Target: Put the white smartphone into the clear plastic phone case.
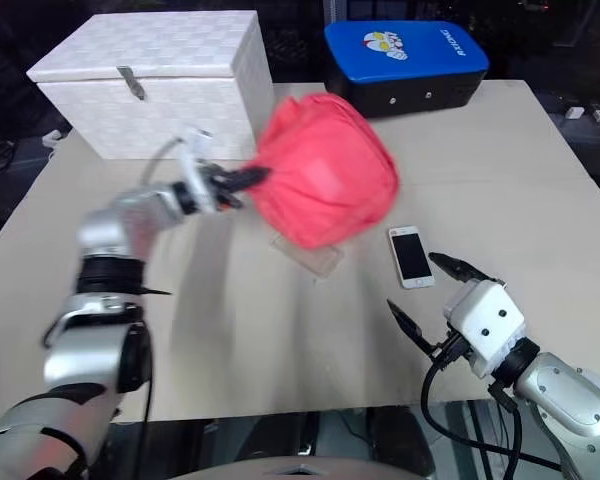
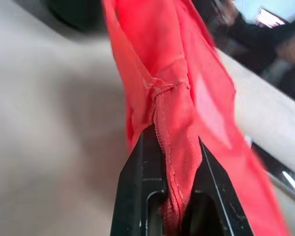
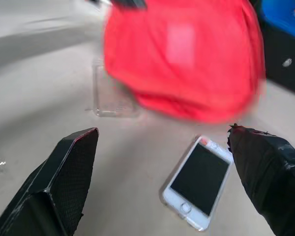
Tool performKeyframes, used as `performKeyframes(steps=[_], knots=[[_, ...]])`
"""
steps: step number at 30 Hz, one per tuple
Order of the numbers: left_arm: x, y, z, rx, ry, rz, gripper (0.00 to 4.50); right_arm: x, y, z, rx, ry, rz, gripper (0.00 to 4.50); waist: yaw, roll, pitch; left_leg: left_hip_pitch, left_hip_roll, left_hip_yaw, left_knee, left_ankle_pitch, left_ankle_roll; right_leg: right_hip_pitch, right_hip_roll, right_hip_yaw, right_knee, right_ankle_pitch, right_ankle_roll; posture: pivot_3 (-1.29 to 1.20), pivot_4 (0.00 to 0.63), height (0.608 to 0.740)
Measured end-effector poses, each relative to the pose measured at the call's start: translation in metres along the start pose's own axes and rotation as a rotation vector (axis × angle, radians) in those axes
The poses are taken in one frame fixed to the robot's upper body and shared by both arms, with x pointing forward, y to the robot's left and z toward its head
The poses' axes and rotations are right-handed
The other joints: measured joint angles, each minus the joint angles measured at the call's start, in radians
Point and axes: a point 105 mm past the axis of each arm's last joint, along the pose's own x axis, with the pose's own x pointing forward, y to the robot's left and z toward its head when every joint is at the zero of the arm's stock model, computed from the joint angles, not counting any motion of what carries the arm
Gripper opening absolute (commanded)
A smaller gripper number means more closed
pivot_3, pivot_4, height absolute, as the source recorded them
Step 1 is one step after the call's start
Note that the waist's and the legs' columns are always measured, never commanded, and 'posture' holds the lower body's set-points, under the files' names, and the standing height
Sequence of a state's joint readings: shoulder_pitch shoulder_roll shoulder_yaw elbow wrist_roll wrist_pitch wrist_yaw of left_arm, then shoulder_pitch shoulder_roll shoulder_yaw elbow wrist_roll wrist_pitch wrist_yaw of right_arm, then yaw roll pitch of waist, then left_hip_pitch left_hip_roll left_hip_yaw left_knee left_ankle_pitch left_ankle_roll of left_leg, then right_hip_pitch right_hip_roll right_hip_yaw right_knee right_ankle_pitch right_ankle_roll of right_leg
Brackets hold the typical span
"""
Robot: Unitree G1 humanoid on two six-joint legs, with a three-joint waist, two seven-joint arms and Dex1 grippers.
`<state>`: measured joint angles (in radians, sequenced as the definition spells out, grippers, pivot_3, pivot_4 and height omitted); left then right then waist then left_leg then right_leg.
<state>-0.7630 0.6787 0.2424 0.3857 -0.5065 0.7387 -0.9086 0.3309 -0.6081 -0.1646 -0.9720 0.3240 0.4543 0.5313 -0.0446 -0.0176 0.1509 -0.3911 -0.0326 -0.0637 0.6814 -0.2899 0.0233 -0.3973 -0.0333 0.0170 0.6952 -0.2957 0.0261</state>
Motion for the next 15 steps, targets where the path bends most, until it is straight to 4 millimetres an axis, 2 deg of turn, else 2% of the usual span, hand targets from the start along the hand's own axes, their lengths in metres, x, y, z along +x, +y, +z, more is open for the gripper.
performKeyframes(steps=[2,3,4,7,9,11,12,13,15], knots=[[-0.033,0.016,0.005,-0.022,0.008,0.105,0.11,0.003,-0.004,-0.004,0.008,0.007,0.009,4.50,0.006,0.000,0.000,0.001,-0.001,-0.001,0.000,0.000,0.000,0.001,0.000,0.000,0.000,0.000,0.000,0.00,0.150,0.740],[-0.055,0.025,-0.001,-0.056,0.037,0.170,0.11,0.006,-0.005,-0.004,0.007,-0.002,0.026,4.50,0.008,0.000,0.000,0.001,-0.001,-0.001,0.000,0.000,0.000,0.001,0.000,-0.001,0.000,0.000,0.000,0.00,0.150,0.740],[-0.066,0.030,-0.005,-0.072,0.063,0.204,0.11,0.008,-0.006,-0.003,0.005,-0.009,0.034,4.50,0.010,0.000,0.000,0.001,-0.001,-0.001,0.000,0.000,0.000,0.001,-0.001,-0.001,-0.001,0.000,0.000,0.00,0.150,0.740],[-0.119,0.052,-0.034,-0.097,0.197,0.363,0.11,0.018,-0.008,-0.003,0.009,-0.032,0.075,4.50,0.020,0.000,0.000,0.001,-0.001,-0.002,0.000,0.000,0.000,0.001,-0.001,-0.001,-0.001,0.000,0.000,0.00,0.150,0.740],[-0.139,0.066,-0.046,-0.064,0.252,0.449,0.11,0.023,-0.009,-0.003,0.011,-0.044,0.098,4.50,0.028,0.000,0.000,0.001,-0.001,-0.002,0.000,0.000,0.000,0.001,-0.001,-0.001,-0.001,0.000,0.000,0.00,0.150,0.740],[-0.150,0.084,-0.048,-0.030,0.244,0.561,0.11,0.026,-0.007,-0.004,0.016,-0.048,0.126,4.50,0.049,0.000,0.000,0.001,-0.001,-0.005,0.000,-0.001,0.001,0.001,-0.001,-0.004,-0.001,0.000,0.000,0.00,0.150,0.740],[-0.152,0.093,-0.043,-0.021,0.208,0.621,0.80,0.028,-0.007,-0.005,0.018,-0.048,0.139,4.50,0.062,-0.002,-0.001,0.000,-0.001,-0.006,0.001,-0.001,0.001,0.001,-0.001,-0.005,-0.001,0.000,0.000,0.00,0.150,0.740],[-0.152,0.099,-0.038,-0.011,0.179,0.655,1.01,0.029,-0.006,-0.005,0.017,-0.050,0.149,4.50,0.066,-0.002,-0.001,-0.001,-0.002,-0.007,0.001,-0.001,0.001,0.001,-0.002,-0.007,-0.001,0.000,0.000,0.00,0.150,0.740],[-0.153,0.105,-0.024,0.050,0.133,0.701,2.00,0.032,-0.005,-0.004,0.012,-0.055,0.171,4.50,0.068,-0.003,-0.001,-0.002,-0.003,-0.008,0.002,0.000,0.000,0.001,-0.003,-0.007,-0.002,0.000,0.000,0.00,0.150,0.740]])
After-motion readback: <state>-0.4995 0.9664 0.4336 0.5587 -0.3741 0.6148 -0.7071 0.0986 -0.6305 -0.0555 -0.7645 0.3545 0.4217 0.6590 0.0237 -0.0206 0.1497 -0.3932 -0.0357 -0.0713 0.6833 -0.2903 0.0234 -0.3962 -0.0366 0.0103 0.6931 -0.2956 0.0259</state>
